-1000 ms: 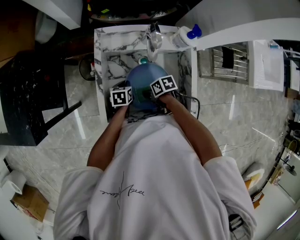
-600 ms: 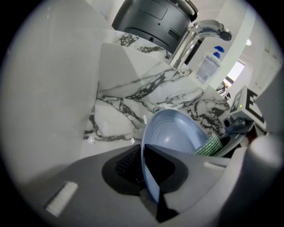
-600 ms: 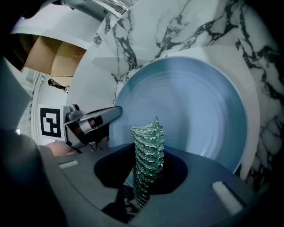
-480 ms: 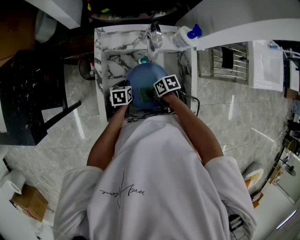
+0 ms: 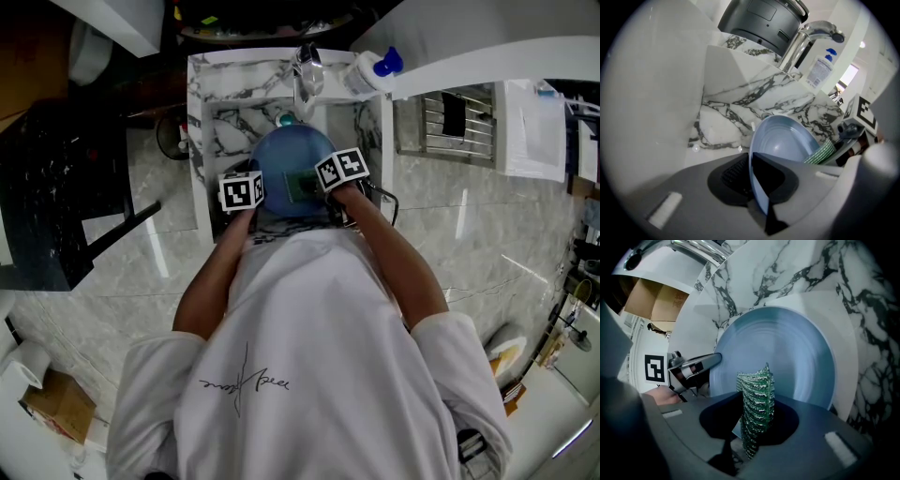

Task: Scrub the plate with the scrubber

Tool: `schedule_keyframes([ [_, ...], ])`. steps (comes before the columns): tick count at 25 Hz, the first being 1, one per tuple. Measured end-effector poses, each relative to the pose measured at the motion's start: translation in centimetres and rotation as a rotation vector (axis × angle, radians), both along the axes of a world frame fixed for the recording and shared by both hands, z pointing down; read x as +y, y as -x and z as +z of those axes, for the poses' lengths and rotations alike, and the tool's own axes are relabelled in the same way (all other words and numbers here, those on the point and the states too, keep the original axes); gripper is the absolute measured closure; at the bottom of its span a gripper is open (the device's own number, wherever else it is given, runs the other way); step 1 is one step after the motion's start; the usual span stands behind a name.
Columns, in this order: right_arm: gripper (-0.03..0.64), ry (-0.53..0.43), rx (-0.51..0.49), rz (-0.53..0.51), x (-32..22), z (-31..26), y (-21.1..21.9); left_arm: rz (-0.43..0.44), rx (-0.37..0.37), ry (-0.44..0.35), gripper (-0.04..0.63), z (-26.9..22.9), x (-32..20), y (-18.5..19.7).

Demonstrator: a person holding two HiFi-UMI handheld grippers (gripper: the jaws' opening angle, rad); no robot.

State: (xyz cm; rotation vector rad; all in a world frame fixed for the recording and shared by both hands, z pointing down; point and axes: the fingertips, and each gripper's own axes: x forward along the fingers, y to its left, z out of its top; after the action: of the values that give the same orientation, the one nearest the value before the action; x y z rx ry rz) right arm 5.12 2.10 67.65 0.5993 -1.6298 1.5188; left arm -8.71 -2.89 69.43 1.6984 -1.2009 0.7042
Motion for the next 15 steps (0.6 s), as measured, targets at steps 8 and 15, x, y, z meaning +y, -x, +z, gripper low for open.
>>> schedule_keyframes([
  [8, 0.552, -0.004, 0.032, -0.010, -0.1, -0.1, -1.1, -0.003, -0.001, 0.004, 0.554, 0.0, 0.0, 0.1],
  [15, 0.552, -0.010, 0.077, -0.026, -0.1, -0.1, -2.3, -0.001, 0.003, 0.001, 0.554, 0.0, 0.0, 0.0],
])
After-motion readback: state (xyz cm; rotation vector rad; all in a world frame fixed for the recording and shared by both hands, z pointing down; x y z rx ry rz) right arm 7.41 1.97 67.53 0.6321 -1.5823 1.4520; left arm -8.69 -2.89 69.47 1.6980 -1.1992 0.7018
